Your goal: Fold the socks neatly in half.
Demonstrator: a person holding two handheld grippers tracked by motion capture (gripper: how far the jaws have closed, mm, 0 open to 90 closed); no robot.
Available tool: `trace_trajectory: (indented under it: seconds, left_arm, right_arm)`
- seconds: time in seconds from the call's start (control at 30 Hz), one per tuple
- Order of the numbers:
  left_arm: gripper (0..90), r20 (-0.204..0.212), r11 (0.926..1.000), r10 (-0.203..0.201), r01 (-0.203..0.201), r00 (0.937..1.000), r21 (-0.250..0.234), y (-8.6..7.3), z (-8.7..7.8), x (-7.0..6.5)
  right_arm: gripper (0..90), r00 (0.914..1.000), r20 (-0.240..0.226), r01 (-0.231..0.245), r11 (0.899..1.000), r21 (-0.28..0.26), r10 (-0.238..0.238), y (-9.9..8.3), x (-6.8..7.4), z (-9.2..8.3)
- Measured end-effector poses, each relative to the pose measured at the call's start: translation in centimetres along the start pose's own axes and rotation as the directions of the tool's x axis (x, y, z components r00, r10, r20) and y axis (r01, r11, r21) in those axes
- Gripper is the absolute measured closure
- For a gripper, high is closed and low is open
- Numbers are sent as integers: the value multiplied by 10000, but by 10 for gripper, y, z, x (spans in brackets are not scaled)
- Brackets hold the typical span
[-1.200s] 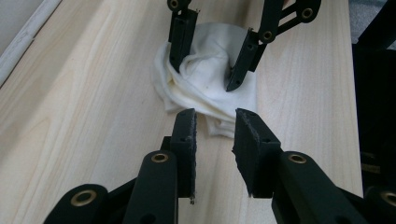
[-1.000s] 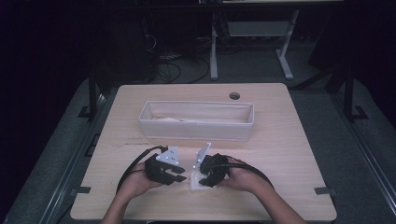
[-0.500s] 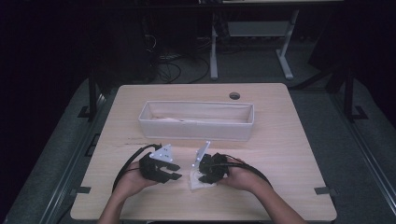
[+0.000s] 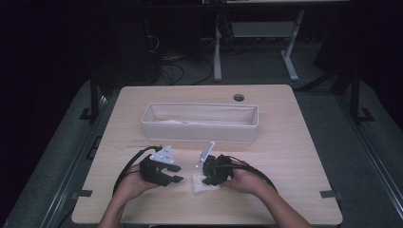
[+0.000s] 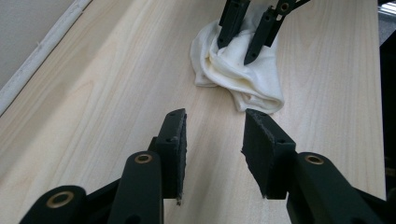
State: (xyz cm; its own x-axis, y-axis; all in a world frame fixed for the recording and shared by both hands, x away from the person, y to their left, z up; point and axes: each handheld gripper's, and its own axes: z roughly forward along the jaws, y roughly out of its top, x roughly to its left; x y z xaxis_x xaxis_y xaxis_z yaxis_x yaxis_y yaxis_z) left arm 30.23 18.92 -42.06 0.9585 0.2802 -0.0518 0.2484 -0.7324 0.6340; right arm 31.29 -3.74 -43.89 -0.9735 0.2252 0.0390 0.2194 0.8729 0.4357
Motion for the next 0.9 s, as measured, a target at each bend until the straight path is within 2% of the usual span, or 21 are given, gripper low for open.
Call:
trace_trajectory:
  seconds: [0.63,0.9]
  left_arm:
    - [549,-114,9999,-122,120,9999,-117,-3,-2,2]
    - [577,82,9999,162,-162,9998,-61,3,4,-2]
  right_arm:
    - [764,9998,-106,-143,9998,-102,142,-1,-2,-4]
    - [764,10000,-30,-93,9999,-73,93,-1,0,-3]
